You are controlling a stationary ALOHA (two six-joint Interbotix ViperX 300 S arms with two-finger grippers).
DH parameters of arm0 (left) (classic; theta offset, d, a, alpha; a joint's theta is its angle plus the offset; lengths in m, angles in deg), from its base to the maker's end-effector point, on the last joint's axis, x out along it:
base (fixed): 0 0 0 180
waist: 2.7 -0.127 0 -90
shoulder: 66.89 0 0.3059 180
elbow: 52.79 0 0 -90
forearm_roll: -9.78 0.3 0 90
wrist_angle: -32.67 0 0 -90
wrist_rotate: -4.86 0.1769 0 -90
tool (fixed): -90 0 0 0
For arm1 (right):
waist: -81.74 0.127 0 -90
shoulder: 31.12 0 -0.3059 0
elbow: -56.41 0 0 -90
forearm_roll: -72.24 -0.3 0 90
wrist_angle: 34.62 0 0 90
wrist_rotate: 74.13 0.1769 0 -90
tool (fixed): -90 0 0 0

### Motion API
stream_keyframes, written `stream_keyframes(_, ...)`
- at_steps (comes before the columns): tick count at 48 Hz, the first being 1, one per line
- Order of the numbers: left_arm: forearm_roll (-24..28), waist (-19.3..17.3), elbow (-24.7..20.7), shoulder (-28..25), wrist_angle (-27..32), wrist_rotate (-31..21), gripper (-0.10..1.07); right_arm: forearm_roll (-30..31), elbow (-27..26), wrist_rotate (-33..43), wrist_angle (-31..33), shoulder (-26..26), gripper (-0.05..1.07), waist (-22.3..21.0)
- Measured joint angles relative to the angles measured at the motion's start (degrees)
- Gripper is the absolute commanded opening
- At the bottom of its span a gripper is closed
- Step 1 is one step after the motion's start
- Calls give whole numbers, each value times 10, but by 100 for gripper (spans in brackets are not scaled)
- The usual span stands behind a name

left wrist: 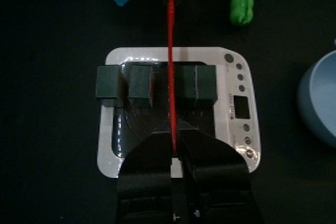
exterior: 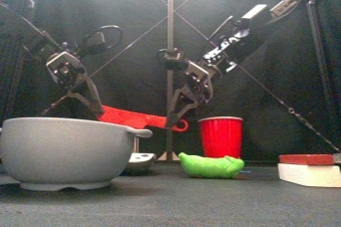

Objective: Cut sushi roll

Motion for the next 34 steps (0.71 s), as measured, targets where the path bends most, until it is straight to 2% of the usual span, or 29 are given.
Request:
stream_keyframes(24,-28,40,28,10,-3,-2,33,5,6,0,0,-10,26,20)
stream_keyframes(34,-33,43,32,10,-18,-2,33,5,10,1,-4,-11,26,21)
